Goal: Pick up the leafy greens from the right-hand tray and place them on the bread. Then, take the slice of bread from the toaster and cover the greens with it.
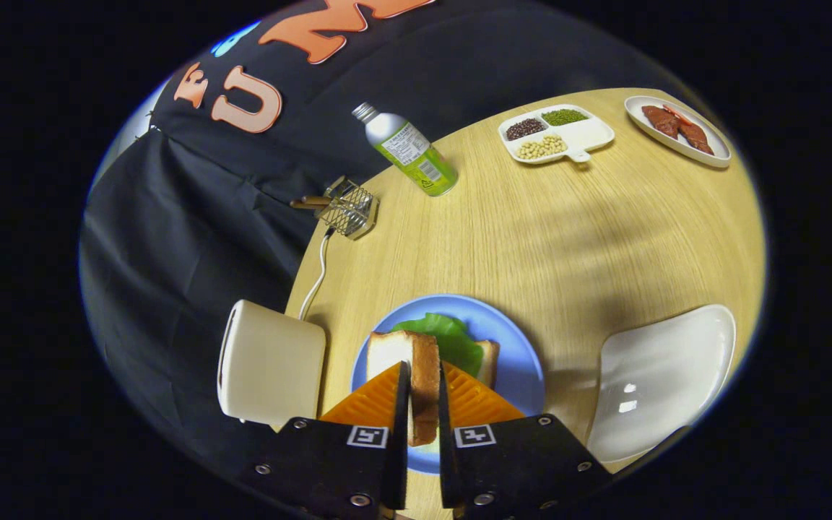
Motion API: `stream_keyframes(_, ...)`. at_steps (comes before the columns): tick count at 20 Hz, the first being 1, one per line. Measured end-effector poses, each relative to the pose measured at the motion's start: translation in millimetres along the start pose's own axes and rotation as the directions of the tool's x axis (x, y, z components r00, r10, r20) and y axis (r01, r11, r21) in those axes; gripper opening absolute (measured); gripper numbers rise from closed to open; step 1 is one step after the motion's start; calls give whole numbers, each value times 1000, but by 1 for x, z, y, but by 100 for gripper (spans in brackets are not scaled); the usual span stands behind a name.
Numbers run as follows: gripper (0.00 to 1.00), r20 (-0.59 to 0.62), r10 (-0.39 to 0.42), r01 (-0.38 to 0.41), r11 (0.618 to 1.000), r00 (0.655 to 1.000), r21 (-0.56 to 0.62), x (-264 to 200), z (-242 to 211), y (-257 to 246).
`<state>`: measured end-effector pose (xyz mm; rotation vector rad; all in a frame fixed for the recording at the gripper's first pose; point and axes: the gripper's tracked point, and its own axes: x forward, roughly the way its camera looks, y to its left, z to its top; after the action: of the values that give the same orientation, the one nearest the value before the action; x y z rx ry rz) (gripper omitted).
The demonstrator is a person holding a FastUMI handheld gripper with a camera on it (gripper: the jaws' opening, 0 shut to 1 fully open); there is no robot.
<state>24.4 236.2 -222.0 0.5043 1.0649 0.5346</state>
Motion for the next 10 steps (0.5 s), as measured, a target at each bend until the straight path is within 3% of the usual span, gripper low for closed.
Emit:
stream_keyframes(4,36,37,-66,69,996,997,-65,0,1,-9)
stream_keyframes(10,46,169,-128,152,978,977,-140,-28,27,-12)
